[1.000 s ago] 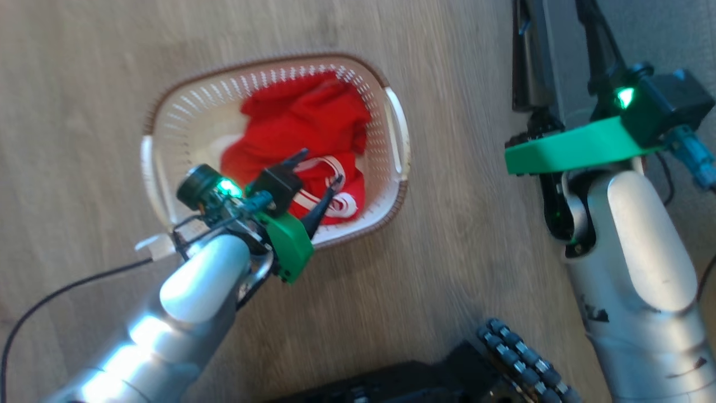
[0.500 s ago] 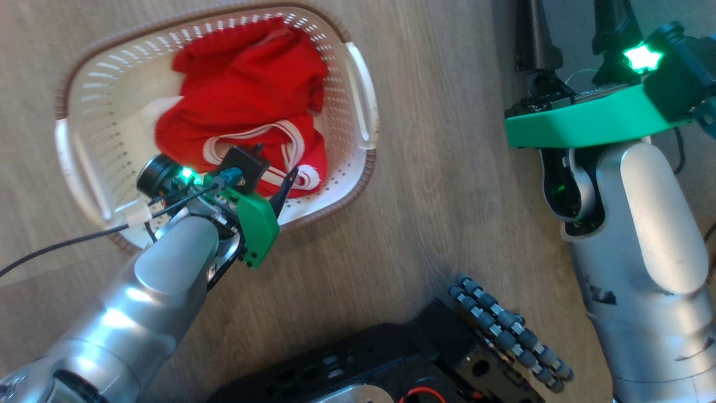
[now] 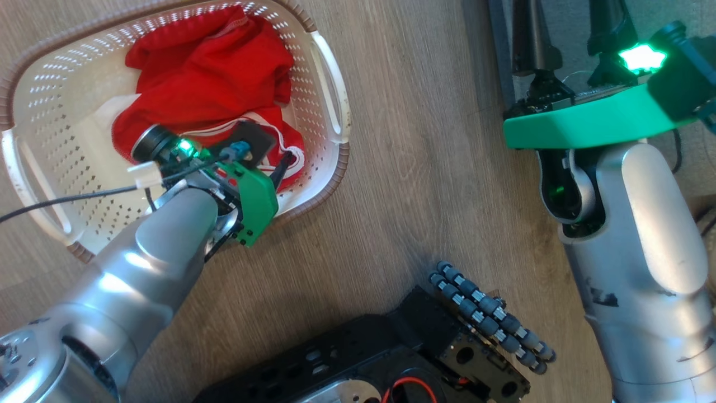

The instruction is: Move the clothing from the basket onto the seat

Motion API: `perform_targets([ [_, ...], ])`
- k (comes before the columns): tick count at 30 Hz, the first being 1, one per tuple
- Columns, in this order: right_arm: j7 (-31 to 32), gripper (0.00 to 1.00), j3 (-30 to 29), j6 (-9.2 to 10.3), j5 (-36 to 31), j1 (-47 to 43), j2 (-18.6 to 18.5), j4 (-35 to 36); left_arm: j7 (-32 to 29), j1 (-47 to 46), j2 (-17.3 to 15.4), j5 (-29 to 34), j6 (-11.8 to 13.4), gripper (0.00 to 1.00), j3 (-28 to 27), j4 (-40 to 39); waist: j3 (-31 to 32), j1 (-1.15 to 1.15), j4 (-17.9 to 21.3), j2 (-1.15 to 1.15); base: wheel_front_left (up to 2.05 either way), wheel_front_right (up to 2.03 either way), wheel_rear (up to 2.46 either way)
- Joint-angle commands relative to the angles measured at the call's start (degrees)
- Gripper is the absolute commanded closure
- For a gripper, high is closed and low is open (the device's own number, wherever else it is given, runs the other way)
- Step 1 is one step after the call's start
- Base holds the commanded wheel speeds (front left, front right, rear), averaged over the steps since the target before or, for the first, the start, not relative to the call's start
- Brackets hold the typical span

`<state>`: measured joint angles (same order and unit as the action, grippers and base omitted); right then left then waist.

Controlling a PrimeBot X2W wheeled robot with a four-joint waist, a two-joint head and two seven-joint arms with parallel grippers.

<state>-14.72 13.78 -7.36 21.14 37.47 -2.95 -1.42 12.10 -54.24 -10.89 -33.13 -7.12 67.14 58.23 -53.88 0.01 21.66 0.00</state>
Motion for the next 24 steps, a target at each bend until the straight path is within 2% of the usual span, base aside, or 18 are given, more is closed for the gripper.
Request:
perform_targets([
  [1, -0.28, 0.00, 0.60, -0.13, 0.50, -2.26, 0.07, 2.07, 0.93, -0.20, -0.18, 1.09, -0.36, 0.00, 0.56, -0.58, -0.12, -0.01, 0.13, 0.00, 0.00, 0.00, 0.00],
  [10, -0.28, 0.00, 0.75, -0.13, 1.63, -2.20, 0.07, 2.40, 2.66, -3.10, -0.87, 7.65, -0.36, 0.00, 4.87, 0.93, -1.19, -0.01, 0.79, 0.00, 0.00, 0.00, 0.00],
  [18, -0.28, 0.00, 0.34, -0.13, 1.95, -3.04, 0.07, 2.51, 2.81, -4.42, -0.16, 16.17, -0.36, 0.00, 6.05, 3.35, -2.11, -0.01, 0.54, 0.00, 0.00, 0.00, 0.00],
  [24, -0.28, 0.00, 0.13, -0.13, 1.96, -3.46, 0.07, 2.74, 2.86, -5.47, 1.09, 18.41, 0.04, 0.00, 6.12, 5.38, -2.54, -0.01, 0.07, 0.00, 0.00, 0.00, 0.00],
])
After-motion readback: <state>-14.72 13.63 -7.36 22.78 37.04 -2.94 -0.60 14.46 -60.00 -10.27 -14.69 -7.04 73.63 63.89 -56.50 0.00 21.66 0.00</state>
